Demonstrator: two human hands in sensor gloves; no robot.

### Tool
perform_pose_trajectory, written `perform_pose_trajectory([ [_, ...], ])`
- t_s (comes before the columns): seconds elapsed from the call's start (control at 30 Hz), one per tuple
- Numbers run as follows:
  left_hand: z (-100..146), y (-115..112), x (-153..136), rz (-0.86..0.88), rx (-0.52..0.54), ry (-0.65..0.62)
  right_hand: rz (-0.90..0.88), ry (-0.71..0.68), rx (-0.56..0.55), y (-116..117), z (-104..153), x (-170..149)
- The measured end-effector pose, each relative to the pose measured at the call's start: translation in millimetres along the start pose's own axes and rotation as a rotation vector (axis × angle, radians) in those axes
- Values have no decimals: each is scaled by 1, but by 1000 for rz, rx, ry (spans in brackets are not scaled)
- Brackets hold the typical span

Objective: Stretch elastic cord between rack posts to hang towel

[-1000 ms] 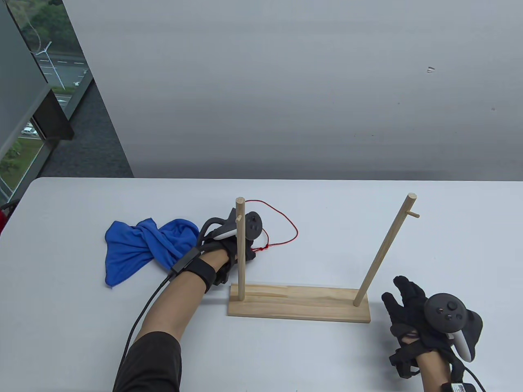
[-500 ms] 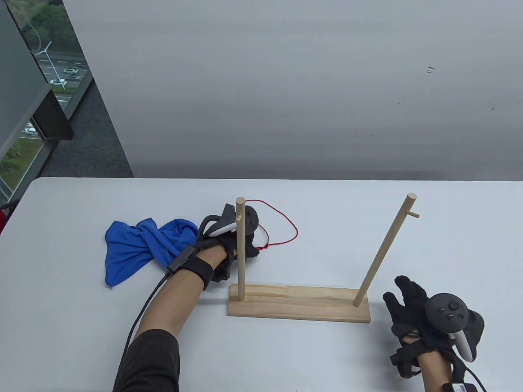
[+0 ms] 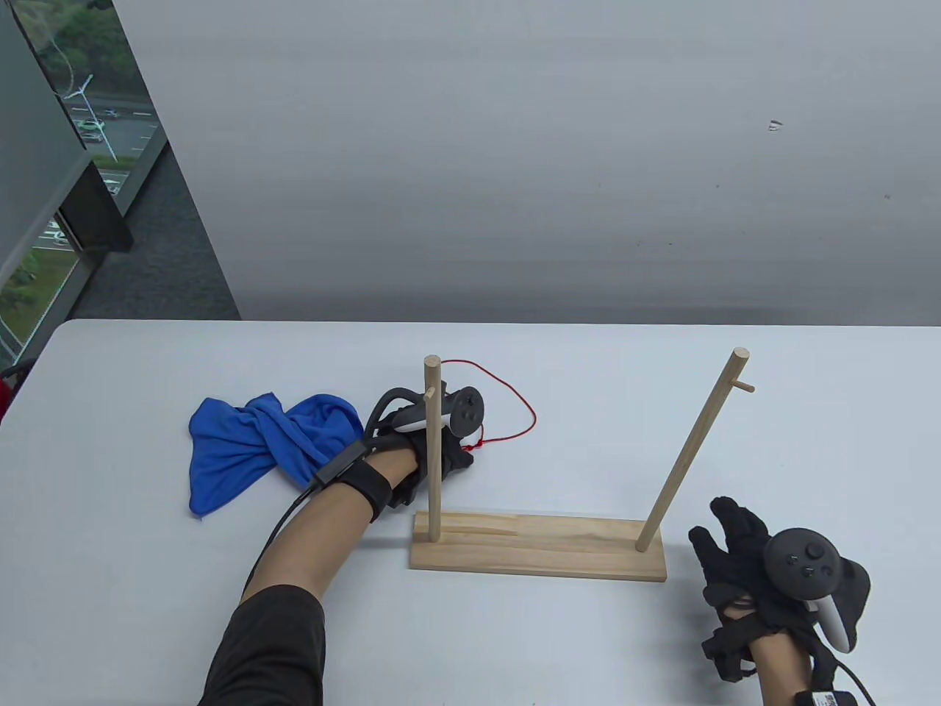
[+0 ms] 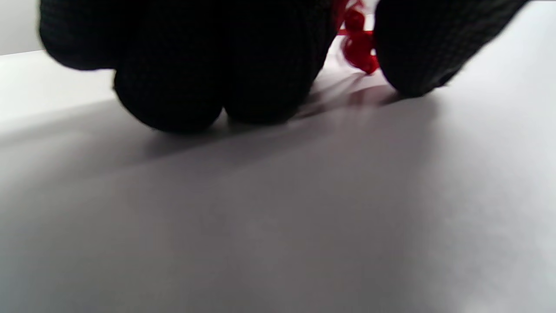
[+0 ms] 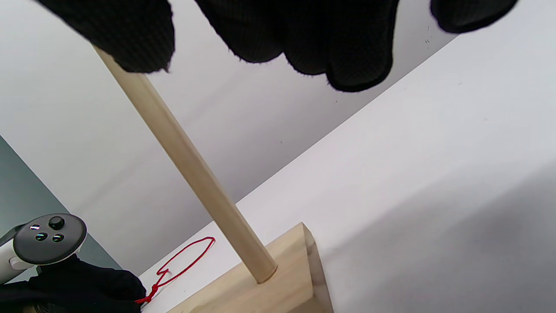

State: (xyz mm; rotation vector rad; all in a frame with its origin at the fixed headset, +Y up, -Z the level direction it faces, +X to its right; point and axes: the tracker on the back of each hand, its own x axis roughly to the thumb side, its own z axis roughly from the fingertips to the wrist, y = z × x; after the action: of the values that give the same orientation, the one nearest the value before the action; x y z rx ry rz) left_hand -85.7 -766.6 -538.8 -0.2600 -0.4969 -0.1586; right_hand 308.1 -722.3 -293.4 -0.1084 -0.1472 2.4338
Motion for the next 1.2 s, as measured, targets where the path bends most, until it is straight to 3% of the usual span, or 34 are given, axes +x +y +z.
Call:
perform_pose_trajectory([
  [0.23, 2, -3, 14, -62, 14, -61, -4, 5, -4, -1, 0, -1],
  [0.6, 11, 1, -6, 71, 42, -75, -7, -4, -8, 0, 0, -1],
  [1.2, 73, 94, -60, 241, 252, -1, -34, -20, -29, -2, 1, -1],
])
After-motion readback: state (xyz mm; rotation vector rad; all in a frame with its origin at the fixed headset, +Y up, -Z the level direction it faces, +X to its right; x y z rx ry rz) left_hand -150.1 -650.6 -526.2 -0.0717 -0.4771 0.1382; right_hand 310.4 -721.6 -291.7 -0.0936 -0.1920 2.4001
